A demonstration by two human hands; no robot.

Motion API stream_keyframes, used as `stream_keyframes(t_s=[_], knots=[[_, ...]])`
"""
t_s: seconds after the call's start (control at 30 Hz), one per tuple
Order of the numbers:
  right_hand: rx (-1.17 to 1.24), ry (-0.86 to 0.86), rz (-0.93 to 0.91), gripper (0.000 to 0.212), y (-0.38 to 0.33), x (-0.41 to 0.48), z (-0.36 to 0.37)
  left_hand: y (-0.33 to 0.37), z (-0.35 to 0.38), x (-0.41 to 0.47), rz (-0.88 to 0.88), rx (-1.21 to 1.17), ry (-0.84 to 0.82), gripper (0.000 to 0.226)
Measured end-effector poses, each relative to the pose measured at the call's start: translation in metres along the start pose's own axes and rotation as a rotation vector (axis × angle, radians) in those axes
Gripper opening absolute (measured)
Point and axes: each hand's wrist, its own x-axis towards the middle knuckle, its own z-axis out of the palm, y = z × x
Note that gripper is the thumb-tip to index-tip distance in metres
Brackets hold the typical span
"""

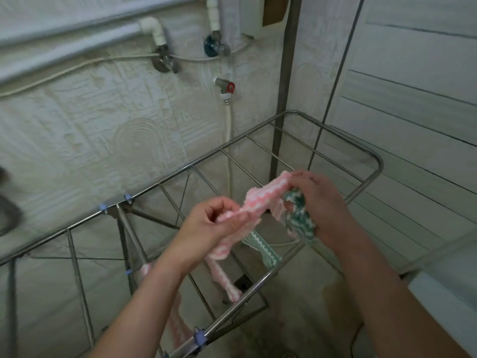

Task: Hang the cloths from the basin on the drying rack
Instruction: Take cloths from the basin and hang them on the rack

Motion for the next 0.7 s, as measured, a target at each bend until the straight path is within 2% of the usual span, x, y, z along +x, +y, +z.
stream_keyframes(t_s=[0.07,0.13,0.17,0.23,0.3,0.47,0.6,0.7], knots=[[0.053,-0.113,-0.028,0.019,-0.011,-0.001,0.004,-0.002,-0.005,0.004,-0.059,-0.149,-0.059,0.034],[0.129,-0.3,-0.027,0.012,-0.019,-0.001,0.011,-0.001,-0.002,0.013,-0.074,-0.292,-0.047,0.026],[0.11,-0.364,-0.042,0.011,-0.021,0.0,0.013,0.001,0.003,0.017,-0.086,-0.344,-0.08,0.022],[0.007,-0.432,-0.081,0.009,-0.024,0.004,0.012,0.003,0.014,0.025,-0.117,-0.399,-0.184,0.03],[-0.068,-0.441,-0.1,0.009,-0.03,0.007,0.004,0.006,0.022,0.035,-0.089,-0.402,-0.214,0.033],[-0.421,-0.238,-0.259,0.014,-0.043,0.022,-0.035,0.02,0.031,0.061,0.066,-0.298,-0.037,0.038],[-0.613,-0.32,-0.206,0.022,-0.037,0.044,-0.072,0.038,0.05,0.087,0.24,-0.067,-0.023,0.005],[-0.713,-0.37,-0.105,0.024,-0.019,0.072,-0.103,0.043,0.061,0.116,0.28,-0.039,0.061,0.011]])
